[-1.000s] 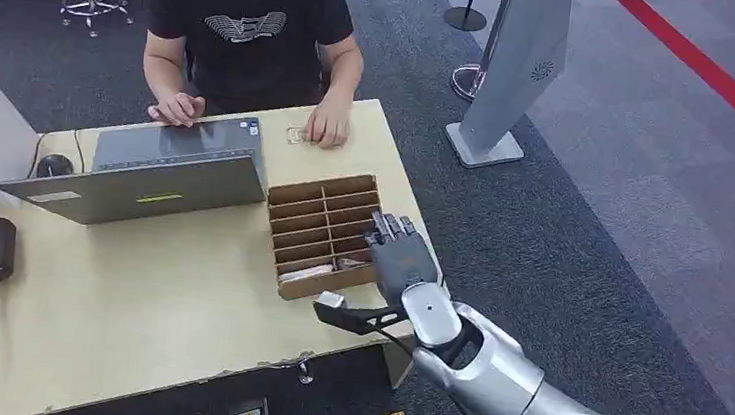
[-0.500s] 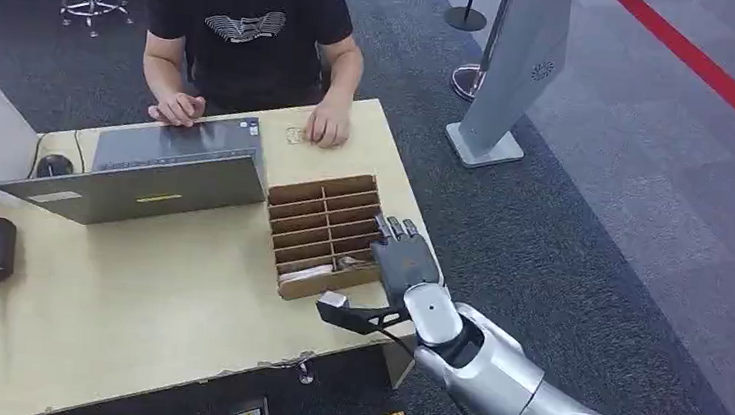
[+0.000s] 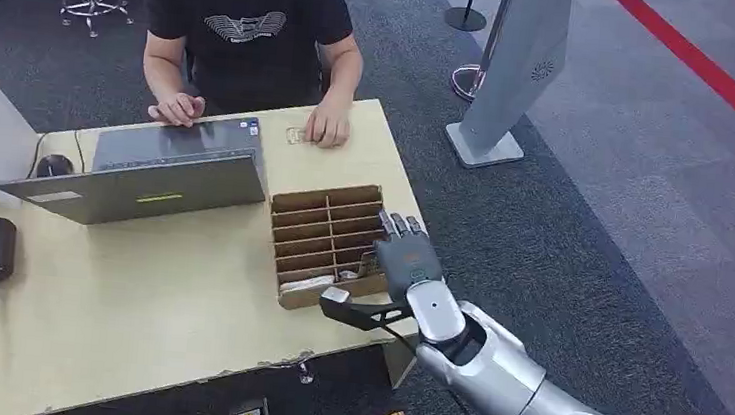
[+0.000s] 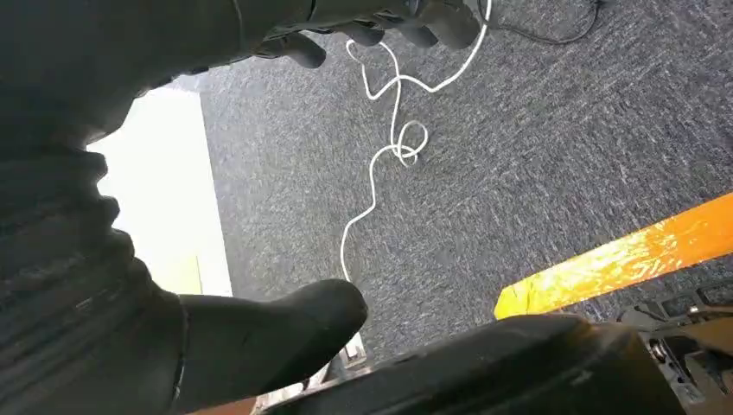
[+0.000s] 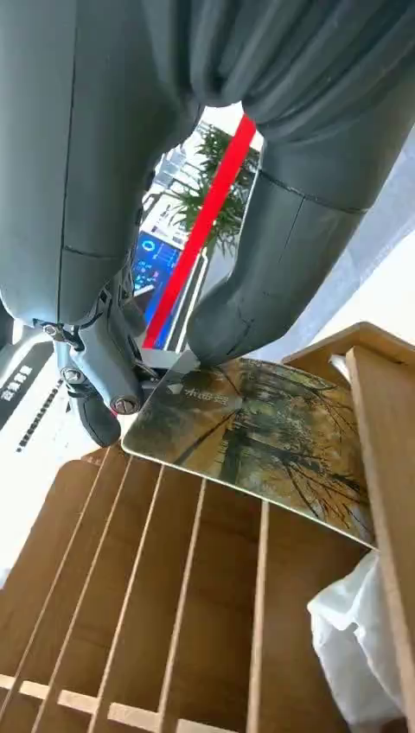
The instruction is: Pass the card to the sensor for recognition and then transmit it.
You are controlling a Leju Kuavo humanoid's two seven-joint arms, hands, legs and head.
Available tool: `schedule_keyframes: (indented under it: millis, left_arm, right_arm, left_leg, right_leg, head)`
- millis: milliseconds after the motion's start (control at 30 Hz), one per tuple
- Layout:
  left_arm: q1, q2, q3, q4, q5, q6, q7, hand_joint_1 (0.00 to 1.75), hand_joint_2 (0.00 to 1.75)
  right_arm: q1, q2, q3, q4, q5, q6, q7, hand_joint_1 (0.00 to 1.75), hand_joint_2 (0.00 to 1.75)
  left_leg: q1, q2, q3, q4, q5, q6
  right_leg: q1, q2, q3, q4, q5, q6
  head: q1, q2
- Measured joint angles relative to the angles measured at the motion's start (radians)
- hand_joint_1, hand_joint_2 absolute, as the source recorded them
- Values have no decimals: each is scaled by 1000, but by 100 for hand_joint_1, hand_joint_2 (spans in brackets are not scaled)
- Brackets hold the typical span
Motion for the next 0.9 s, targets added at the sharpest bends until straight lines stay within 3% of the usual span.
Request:
schedule_keyframes:
  millis: [567, 900]
  left_arm:
    - [0, 0, 0, 0, 8, 6, 0, 0, 175]
    - [1, -2, 0, 0, 15, 19, -1, 0, 175]
  right_arm:
    - [-1, 0, 0, 14, 23, -55, -10, 175, 175]
    - [-2, 1, -10, 13, 144, -225, 68, 175, 175]
  left_leg:
    - [0, 0, 0, 0, 0, 0]
    - [0, 0, 0, 0, 0, 0]
  right_leg:
    - [0, 0, 0, 0, 0, 0]
    - [0, 0, 0, 0, 0, 0]
  head:
    - [0, 0]
    - [0, 0]
